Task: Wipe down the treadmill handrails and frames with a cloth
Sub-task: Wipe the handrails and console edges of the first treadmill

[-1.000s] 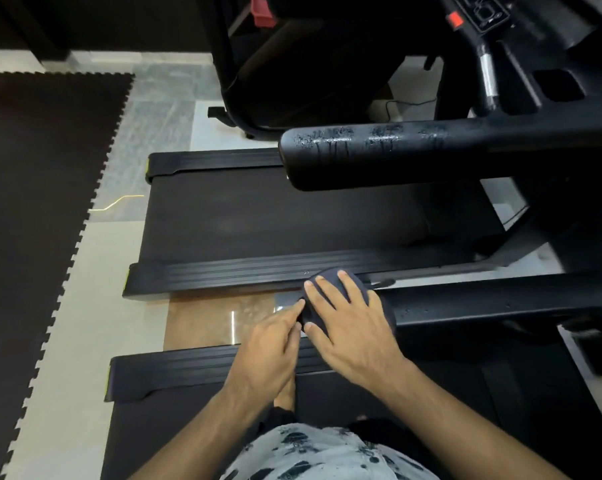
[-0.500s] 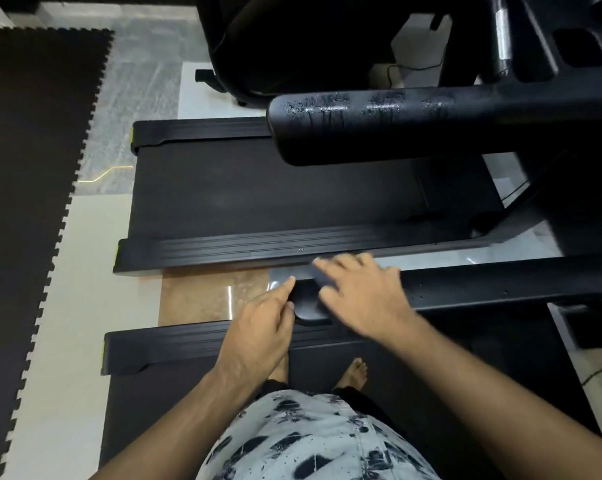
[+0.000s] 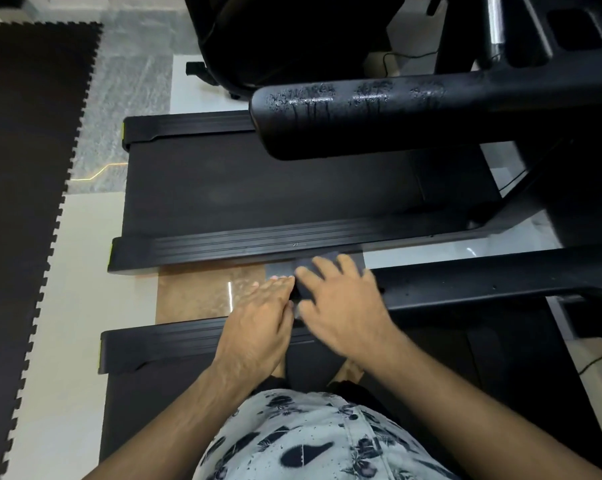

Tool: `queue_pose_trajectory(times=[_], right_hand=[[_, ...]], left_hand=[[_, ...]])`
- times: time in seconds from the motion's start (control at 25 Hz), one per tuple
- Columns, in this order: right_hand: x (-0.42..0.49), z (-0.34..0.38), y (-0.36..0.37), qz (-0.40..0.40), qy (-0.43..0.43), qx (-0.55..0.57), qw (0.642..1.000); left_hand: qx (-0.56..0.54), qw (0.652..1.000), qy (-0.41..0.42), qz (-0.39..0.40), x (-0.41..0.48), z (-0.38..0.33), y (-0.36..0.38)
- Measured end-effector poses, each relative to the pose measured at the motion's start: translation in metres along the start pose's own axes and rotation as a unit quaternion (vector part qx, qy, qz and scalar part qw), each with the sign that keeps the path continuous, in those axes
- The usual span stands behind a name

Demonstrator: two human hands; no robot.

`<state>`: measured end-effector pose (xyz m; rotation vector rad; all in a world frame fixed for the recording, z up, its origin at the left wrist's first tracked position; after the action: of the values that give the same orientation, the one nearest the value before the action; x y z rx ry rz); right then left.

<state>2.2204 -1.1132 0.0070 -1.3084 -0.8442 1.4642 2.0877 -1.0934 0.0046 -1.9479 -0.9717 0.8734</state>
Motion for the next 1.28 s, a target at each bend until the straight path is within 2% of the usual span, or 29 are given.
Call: queue_pose_trajectory(times=[0.08,0.2,0.24,0.32,0.4,0.48,0.52,0.64,0.68,0.72,0.8,0.84,0.88,0.96,1.0,1.08,1.12,1.24,1.28], right_hand=[[0.001,-0.019,-0.002,0.019,-0.042,0.010,0.999],[0.027,-0.070,-0.016,0.048,0.152,0.020,0.987],[0.021,-0.064,-0.012,0.014,0.131,-0.002,0.991],[-0.009,-0.026,0.002,-0.033,0.017,-0.025,0.999],[-0.003,-0.049,-0.005,-0.018,-0.003,-0.007,1.000],[0.011,-0.078,-0.020,0.006,0.136,0.009,0.991],[0.009,-0.078,-0.020,-0.002,0.158,-0.007,0.987],[-0.027,-0.036,-0.002,-0.040,0.012,-0.037,0.998],[-0.022,-0.049,-0.005,-0.009,-0.001,-0.022,1.000],[-0.006,-0.077,-0.016,-0.023,0.051,-0.004,0.998],[0.005,-0.098,-0.029,-0.002,0.189,-0.023,0.982],[0.004,-0.091,-0.029,-0.023,0.173,-0.050,0.983],[-0.006,-0.070,-0.022,-0.043,0.119,-0.070,0.989],[-0.023,-0.057,-0.011,-0.019,0.055,-0.056,0.997],[-0.014,-0.080,-0.016,-0.010,0.068,-0.019,0.997],[0.006,-0.125,-0.029,0.017,0.214,0.030,0.976],[0.008,-0.128,-0.029,0.018,0.226,0.017,0.974],[-0.020,-0.081,-0.006,-0.030,0.037,-0.029,0.998],[-0.019,-0.088,-0.007,-0.007,0.012,-0.025,1.000]], left_hand=[[0.003,1.000,0.004,0.000,0.003,-0.002,0.001],[0.019,1.000,0.014,0.015,0.004,-0.009,0.004],[0.018,1.000,0.016,0.021,0.005,-0.013,0.004],[0.022,0.999,0.019,0.030,0.008,-0.017,0.006],[0.032,0.999,0.022,0.037,0.008,-0.018,0.007],[0.038,0.998,0.024,0.050,0.007,-0.022,0.008],[0.039,0.997,0.027,0.053,0.007,-0.025,0.008],[0.046,0.996,0.040,0.060,0.012,-0.031,0.012],[0.052,0.996,0.043,0.063,0.014,-0.032,0.013],[0.057,0.995,0.045,0.068,0.015,-0.034,0.015],[0.058,0.994,0.044,0.076,0.015,-0.039,0.016],[0.057,0.994,0.046,0.075,0.016,-0.042,0.017],[0.056,0.995,0.049,0.073,0.017,-0.044,0.017],[0.054,0.995,0.048,0.067,0.020,-0.047,0.018],[0.053,0.995,0.048,0.065,0.021,-0.048,0.019],[0.051,0.995,0.045,0.069,0.023,-0.051,0.021],[0.050,0.995,0.041,0.071,0.023,-0.053,0.022],[0.056,0.994,0.043,0.078,0.027,-0.060,0.024],[0.060,0.994,0.046,0.078,0.028,-0.062,0.025]])
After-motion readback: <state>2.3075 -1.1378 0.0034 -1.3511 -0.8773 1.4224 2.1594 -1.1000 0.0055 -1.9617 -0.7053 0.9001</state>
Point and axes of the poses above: each hand's wrist, its own x-axis towards the middle knuckle, its own y-axis out of the palm, z = x × y, the point moved 4 cm from there along x, towards the middle knuckle, and after that the axes turned 4 degrees about x, right-handed, at the moved point
